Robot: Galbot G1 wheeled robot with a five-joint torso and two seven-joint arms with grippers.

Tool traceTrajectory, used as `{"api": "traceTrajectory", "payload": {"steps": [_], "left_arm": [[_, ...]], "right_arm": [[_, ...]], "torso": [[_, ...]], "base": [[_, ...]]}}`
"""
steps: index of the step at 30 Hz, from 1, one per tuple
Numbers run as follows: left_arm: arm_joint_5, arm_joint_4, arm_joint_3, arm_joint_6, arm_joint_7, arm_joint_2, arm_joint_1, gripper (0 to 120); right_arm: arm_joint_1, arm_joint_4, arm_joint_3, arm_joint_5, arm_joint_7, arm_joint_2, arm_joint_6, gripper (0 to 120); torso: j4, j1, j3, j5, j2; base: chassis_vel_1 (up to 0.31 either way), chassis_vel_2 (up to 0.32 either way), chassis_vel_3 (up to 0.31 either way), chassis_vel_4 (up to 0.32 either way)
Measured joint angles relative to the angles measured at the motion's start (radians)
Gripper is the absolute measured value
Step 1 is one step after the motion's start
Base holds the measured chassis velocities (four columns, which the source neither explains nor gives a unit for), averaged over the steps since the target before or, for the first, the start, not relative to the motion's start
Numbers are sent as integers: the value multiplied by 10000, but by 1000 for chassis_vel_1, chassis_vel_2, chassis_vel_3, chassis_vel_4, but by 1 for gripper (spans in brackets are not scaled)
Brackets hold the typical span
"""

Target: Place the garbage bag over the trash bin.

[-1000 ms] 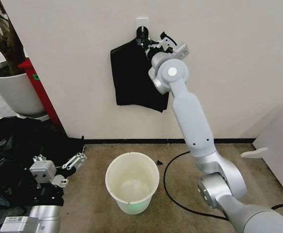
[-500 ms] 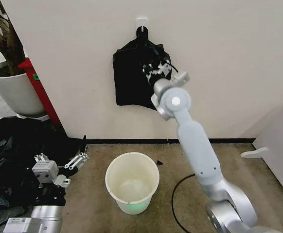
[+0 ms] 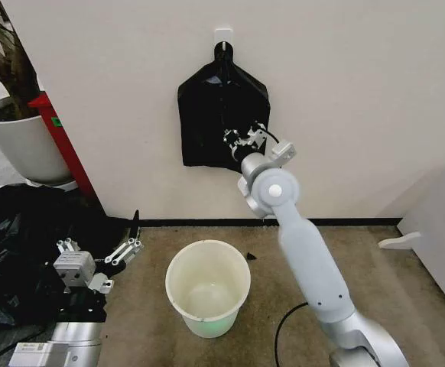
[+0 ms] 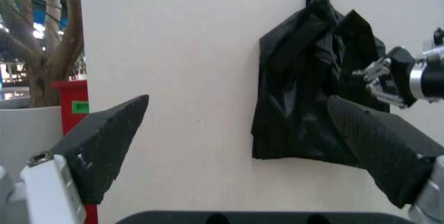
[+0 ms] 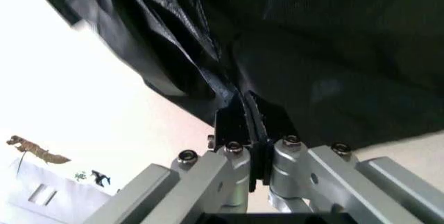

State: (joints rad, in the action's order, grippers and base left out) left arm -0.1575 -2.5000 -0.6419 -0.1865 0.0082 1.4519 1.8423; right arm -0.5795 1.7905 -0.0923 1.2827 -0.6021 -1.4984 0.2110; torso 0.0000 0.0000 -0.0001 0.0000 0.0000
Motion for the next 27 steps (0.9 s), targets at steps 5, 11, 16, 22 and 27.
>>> {"api": "traceTrajectory", "payload": {"steps": [5,11,16,22,27], "left_arm": [[-3,0,20,-30,-17,16,-77,100],[-18,0,45,-10,-53,14,-159,100],[-34,0,62,3,-67,-30,-226,100],[-65,0,169,31,-75,-61,-389,100],[-69,0,203,36,-73,-95,-459,100]], "right_arm": [[-536,193,19,-510,395,-79,-132,0],[-1499,922,-73,-890,578,-35,-179,0],[-2304,1527,-140,-1001,630,165,-196,0],[-3199,2165,-319,-750,987,932,-84,0],[-3590,2544,-321,-544,934,1311,47,0]], "torso": [[0,0,1,0,0],[-1,0,0,1,0],[0,0,0,2,0],[-1,0,0,1,0],[-1,0,0,1,0]], "base": [[0,0,0,0],[0,0,0,0],[0,0,0,0],[0,0,0,0],[0,0,0,0]]}}
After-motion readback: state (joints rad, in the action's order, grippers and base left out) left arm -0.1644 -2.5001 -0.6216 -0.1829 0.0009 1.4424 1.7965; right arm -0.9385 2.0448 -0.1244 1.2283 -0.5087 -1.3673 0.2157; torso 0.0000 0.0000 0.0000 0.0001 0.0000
